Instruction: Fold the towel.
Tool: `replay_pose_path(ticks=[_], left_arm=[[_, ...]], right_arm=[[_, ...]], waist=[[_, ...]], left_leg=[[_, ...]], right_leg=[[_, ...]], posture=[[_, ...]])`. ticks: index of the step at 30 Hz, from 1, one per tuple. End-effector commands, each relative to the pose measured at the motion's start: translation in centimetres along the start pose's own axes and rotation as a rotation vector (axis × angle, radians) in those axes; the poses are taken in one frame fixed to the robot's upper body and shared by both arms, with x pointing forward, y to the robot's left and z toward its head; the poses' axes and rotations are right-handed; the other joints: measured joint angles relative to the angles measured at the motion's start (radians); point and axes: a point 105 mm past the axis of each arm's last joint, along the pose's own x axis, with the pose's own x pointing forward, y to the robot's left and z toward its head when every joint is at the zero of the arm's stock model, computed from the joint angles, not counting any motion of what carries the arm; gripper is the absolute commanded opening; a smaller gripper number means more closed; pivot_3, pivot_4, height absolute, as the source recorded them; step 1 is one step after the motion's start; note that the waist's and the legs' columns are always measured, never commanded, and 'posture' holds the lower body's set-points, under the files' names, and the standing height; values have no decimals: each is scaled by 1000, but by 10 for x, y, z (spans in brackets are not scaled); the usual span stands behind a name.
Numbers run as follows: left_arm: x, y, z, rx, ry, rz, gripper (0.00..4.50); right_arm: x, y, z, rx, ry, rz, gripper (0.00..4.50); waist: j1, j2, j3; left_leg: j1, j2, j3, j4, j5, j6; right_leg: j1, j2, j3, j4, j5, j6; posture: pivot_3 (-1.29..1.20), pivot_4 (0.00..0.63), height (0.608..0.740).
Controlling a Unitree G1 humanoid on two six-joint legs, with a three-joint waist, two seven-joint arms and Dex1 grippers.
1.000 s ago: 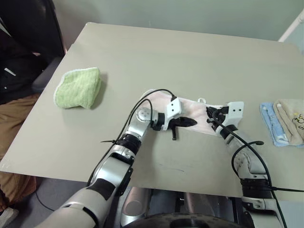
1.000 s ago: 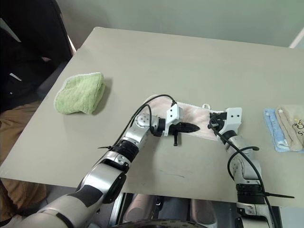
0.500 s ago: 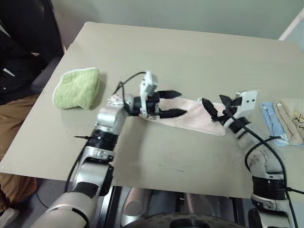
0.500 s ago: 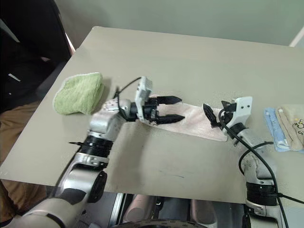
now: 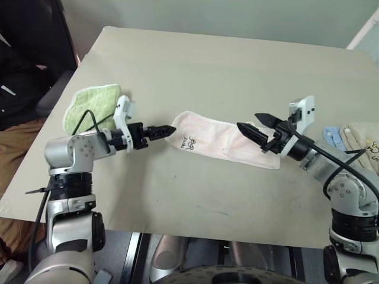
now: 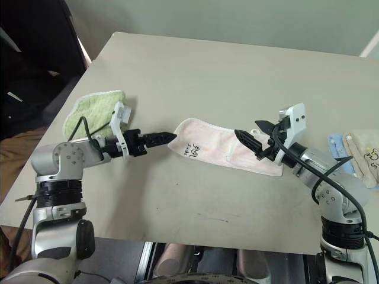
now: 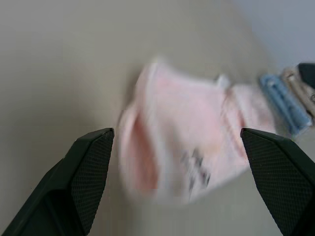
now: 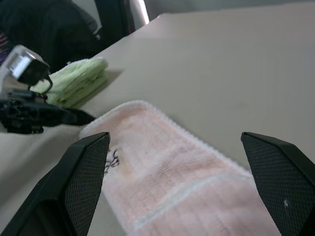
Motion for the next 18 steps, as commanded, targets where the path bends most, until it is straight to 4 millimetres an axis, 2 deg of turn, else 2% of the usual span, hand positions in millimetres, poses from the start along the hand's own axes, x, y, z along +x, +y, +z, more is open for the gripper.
replay_pose_path(ticks=[1, 7, 13, 18], left_arm=[[-12, -10, 9, -82, -22, -18, 4448], [-11, -4, 9, -246, -43, -11, 4448], [7, -2, -2, -312, -20, 0, 4448], [19, -2, 0, -373, -32, -14, 4448]], right_arm=[[4, 9, 9, -13, -20, 31, 4500], [10, 9, 9, 11, -23, 32, 4500], [8, 3, 6, 31, -21, -8, 4500], [6, 0, 5, 41, -22, -38, 4500]], waist=[[0, 0, 0], [0, 0, 0], [0, 0, 0], [1, 0, 0]], left_leg=[[0, 0, 0, 0, 0, 0], [2, 0, 0, -1, 1, -1], [3, 0, 0, -1, 2, -1], [4, 0, 0, -1, 4, 1]], right_leg=[[0, 0, 0, 0, 0, 0], [0, 0, 0, 1, 1, -1], [1, 0, 0, 2, 1, -2], [2, 1, 0, 2, 1, -1]], posture=[[0, 150, 740], [0, 150, 740], [0, 150, 740], [0, 150, 740]])
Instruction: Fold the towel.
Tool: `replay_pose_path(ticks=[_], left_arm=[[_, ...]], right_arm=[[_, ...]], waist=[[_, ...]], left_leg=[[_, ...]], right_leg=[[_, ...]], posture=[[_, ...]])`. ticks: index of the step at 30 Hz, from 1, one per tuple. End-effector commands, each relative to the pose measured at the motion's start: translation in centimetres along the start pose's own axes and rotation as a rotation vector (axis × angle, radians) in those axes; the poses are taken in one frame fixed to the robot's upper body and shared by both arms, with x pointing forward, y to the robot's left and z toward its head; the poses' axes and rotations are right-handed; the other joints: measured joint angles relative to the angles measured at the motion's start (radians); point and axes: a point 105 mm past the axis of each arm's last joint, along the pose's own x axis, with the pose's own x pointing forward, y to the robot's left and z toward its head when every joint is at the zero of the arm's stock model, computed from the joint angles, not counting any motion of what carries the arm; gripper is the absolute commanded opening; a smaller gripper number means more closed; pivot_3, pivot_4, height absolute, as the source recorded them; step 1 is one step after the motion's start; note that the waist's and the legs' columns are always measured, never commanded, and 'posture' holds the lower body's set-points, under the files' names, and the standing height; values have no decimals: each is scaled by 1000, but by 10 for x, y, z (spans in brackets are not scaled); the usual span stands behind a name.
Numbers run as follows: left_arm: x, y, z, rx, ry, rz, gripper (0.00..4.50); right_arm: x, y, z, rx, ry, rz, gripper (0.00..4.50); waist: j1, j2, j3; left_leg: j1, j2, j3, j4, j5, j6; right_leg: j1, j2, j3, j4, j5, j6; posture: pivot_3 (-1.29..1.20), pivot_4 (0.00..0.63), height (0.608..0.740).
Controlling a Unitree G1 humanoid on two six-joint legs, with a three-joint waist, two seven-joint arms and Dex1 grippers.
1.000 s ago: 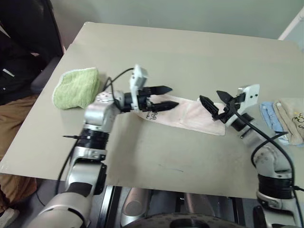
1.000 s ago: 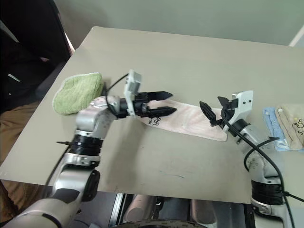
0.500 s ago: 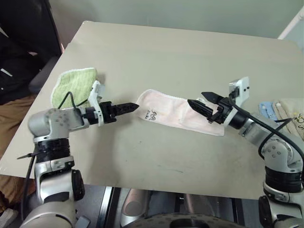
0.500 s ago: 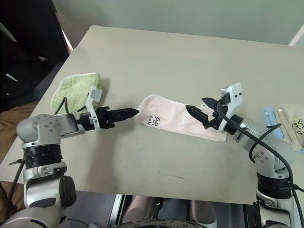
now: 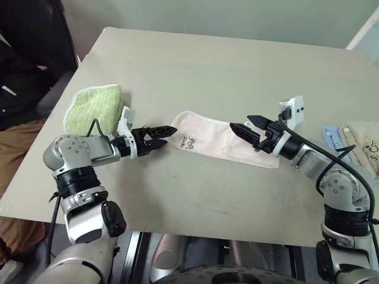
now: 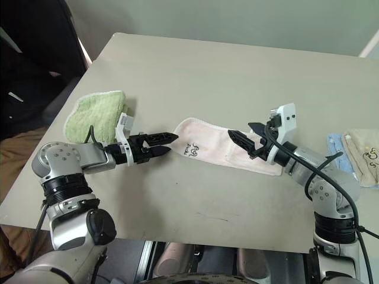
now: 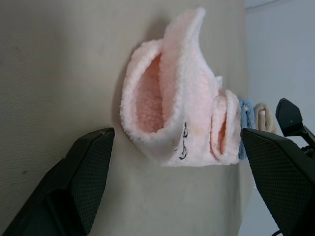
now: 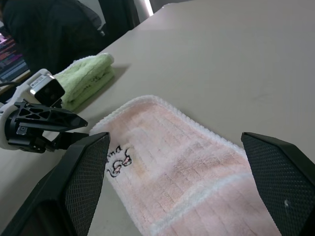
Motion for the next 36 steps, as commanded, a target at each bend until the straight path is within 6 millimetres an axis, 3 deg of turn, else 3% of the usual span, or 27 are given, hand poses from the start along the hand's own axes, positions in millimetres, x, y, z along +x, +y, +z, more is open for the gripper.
replay_pose_path(ticks=[1, 5, 8, 19, 29, 32, 36], left_arm=[[7, -8, 6, -30, -18, -33, 4448], [16, -16, 9, -41, -16, -65, 4448], [17, -16, 10, -46, -17, -67, 3875], [18, -16, 8, -45, -15, -68, 20], [13, -19, 13, -27, -30, -66, 20], [14, -44, 24, 26, -45, -145, 20], [25, -75, 21, 85, -20, -249, 20]], right_arm=[[-5, 0, 9, -9, -42, -17, 4500], [-7, -2, 9, -11, -43, -40, 4500], [-9, -3, 8, -19, -39, -56, 4500], [-13, -5, 5, -32, -27, -73, 4500], [-13, -6, 4, -34, -18, -73, 4500], [-22, 1, 19, -21, -91, -27, 4500], [-39, 13, 29, -42, -128, 50, 4500]], waist=[[1, 0, 0], [0, 0, 0], [0, 0, 0], [-1, 0, 0], [-1, 0, 0], [1, -2, 1], [11, -3, 2]], left_leg=[[0, 0, 0, 0, 0, 0], [1, 0, 0, -1, 0, 1], [1, 0, 0, -1, 1, 1], [2, 0, 0, -1, 1, 1], [2, 0, 0, -2, 1, 1], [2, 0, 0, -2, 1, 1], [1, -1, 0, -1, 1, 2]], right_leg=[[0, 0, 0, 0, 0, 0], [1, 1, 0, 0, 0, 0], [1, 1, 1, -1, 0, 0], [1, 1, 1, -1, 0, 1], [1, 1, 1, -1, 0, 1], [1, 1, 1, -1, 0, 1], [2, 1, 1, -2, -1, 2]], posture=[[0, 150, 740], [0, 150, 740], [0, 150, 740], [0, 150, 740], [0, 150, 740], [0, 150, 740], [0, 150, 740]])
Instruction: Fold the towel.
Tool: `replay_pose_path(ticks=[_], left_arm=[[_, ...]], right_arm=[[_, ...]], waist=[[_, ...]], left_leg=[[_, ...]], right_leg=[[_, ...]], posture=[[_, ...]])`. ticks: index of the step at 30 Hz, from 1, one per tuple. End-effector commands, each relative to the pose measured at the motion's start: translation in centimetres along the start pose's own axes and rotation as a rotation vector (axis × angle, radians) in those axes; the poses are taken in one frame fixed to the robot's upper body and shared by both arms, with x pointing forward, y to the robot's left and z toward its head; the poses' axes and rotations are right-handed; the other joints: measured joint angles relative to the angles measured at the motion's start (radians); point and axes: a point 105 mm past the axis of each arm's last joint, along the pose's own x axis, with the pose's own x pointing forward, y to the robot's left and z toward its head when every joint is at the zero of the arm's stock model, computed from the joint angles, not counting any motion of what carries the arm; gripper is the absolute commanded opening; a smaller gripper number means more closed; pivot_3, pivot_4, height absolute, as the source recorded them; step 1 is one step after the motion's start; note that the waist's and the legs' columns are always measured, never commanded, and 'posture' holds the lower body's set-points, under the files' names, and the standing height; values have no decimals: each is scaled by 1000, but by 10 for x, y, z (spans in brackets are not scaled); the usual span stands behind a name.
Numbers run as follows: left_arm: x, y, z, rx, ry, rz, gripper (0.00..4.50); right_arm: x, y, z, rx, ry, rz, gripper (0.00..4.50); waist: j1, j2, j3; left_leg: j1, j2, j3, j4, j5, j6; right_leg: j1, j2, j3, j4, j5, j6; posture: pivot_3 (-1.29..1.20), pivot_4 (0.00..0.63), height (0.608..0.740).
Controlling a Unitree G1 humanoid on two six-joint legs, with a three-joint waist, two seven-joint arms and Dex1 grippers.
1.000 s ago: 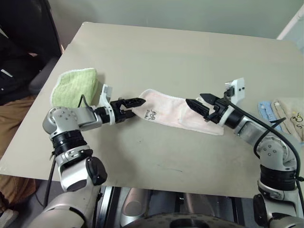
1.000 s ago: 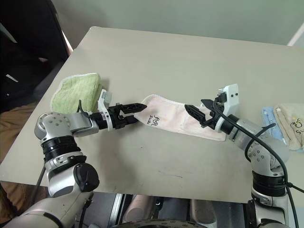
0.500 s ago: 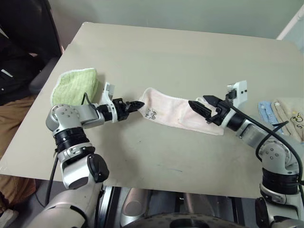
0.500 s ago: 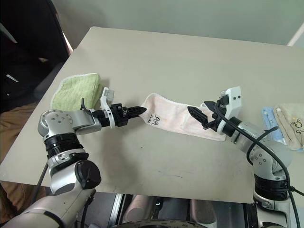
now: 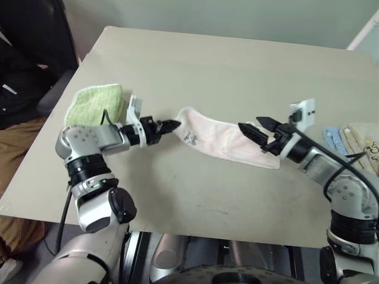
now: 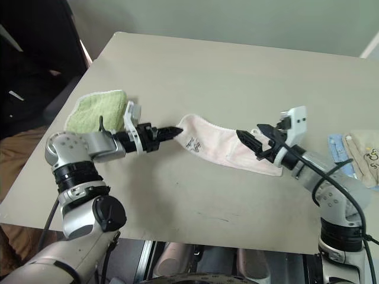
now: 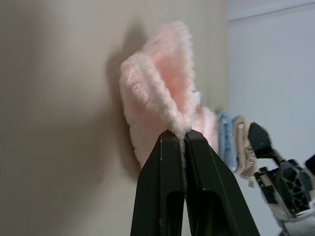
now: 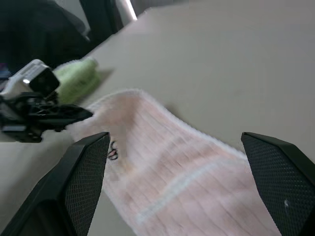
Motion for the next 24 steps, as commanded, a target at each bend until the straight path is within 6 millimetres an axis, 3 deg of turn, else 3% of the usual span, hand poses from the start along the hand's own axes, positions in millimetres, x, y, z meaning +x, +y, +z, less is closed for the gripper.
replay_pose_path(ticks=[1, 9, 12, 17, 24], left_arm=[[10, -31, 1, 70, 12, -108, 20], [49, -79, -29, 129, 175, -290, 20], [77, -79, -53, 131, 254, -279, 20], [99, -77, -75, 152, 327, -286, 20], [130, -85, -91, 200, 367, -340, 20]], right_arm=[[-15, 15, 22, -43, -77, 80, 4500], [-40, -7, 34, -71, -104, -41, 4500], [-49, -16, 38, -83, -121, -106, 4500], [-59, -19, 39, -89, -129, -150, 4500], [-68, -20, 37, -93, -139, -196, 4500]], waist=[[1, 0, 0], [2, -2, 1], [4, -1, 1], [1, -2, 2], [2, -2, 3]], left_leg=[[0, 0, 0, 0, 0, 0], [1, 0, 1, 0, -1, 0], [3, 0, 1, 0, -1, 1], [4, 0, 2, 2, -2, 2], [3, 0, 2, 2, -4, 11]], right_leg=[[1, 0, 0, -1, 0, 0], [1, 0, 1, 0, -1, 2], [4, -1, 1, 0, -2, 4], [4, -1, 1, 0, -7, 14], [5, -1, 3, -1, -4, 21]], posture=[[0, 150, 740], [0, 150, 740], [0, 150, 740], [0, 150, 740], [0, 150, 740]])
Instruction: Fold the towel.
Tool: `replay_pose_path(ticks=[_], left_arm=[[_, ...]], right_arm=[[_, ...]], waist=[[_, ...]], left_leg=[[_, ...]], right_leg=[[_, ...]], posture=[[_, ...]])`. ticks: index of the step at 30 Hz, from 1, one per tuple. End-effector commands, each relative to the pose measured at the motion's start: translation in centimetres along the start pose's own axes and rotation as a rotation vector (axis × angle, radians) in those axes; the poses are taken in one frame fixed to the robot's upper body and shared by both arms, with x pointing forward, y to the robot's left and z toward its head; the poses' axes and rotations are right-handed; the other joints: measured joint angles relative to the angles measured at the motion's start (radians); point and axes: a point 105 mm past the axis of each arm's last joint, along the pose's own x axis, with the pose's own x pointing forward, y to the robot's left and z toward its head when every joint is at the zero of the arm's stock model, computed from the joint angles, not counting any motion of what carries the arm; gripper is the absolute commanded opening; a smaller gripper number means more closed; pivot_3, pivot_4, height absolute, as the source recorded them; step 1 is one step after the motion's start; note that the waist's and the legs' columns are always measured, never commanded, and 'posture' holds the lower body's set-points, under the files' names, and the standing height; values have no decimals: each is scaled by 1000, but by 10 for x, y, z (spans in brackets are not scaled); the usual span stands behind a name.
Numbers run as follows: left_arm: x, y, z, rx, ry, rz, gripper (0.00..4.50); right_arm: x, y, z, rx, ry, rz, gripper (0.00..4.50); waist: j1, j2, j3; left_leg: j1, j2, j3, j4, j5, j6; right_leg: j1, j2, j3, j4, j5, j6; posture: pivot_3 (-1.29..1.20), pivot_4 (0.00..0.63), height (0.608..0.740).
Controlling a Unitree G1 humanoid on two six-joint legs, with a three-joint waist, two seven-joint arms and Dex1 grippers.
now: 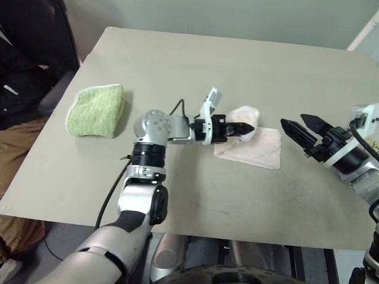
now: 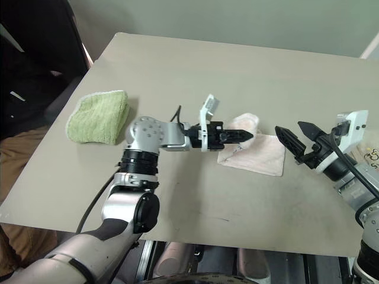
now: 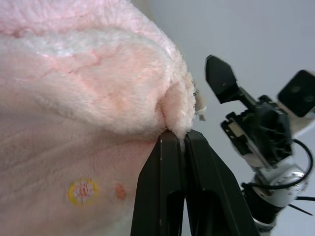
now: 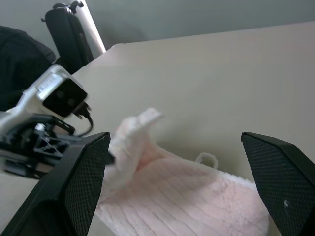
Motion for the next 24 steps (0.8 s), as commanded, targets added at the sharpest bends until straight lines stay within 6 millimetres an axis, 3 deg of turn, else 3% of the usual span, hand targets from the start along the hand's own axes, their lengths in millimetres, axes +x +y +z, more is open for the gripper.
replay_pose_path(ticks=[1, 9, 14, 19, 24], left_arm=[[17, -15, 3, 87, 28, -57, 20], [62, -9, -20, 204, 120, -58, 20], [76, -2, -22, 290, 87, -48, 20], [79, 5, -35, 281, 133, -62, 1319], [75, 2, -32, 245, 125, -95, 3223]], right_arm=[[-7, 4, 15, -47, -59, -16, 4500], [-9, 1, 16, -50, -67, -56, 4500], [-10, -1, 15, -53, -62, -71, 4500], [-8, -1, 12, -56, -53, -89, 4500], [-8, -3, 10, -56, -47, -102, 4500]], waist=[[0, 0, 0], [3, 0, 0], [3, 0, 1], [3, 1, 1], [3, 1, 1]], left_leg=[[0, 0, 0, 0, 0, 0], [-2, 0, 1, 2, -3, 6], [-2, 0, 1, 1, -3, 7], [-2, 0, 1, 1, -4, 7], [-3, -1, 1, 2, -5, 7]], right_leg=[[0, 0, 0, 0, 0, 0], [1, -1, 1, -1, 0, 4], [1, -1, 1, -1, 0, 8], [1, -1, 1, -1, 0, 10], [0, -1, 1, -1, -1, 12]], posture=[[0, 150, 740], [0, 150, 740], [0, 150, 740], [0, 150, 740], [0, 150, 740]])
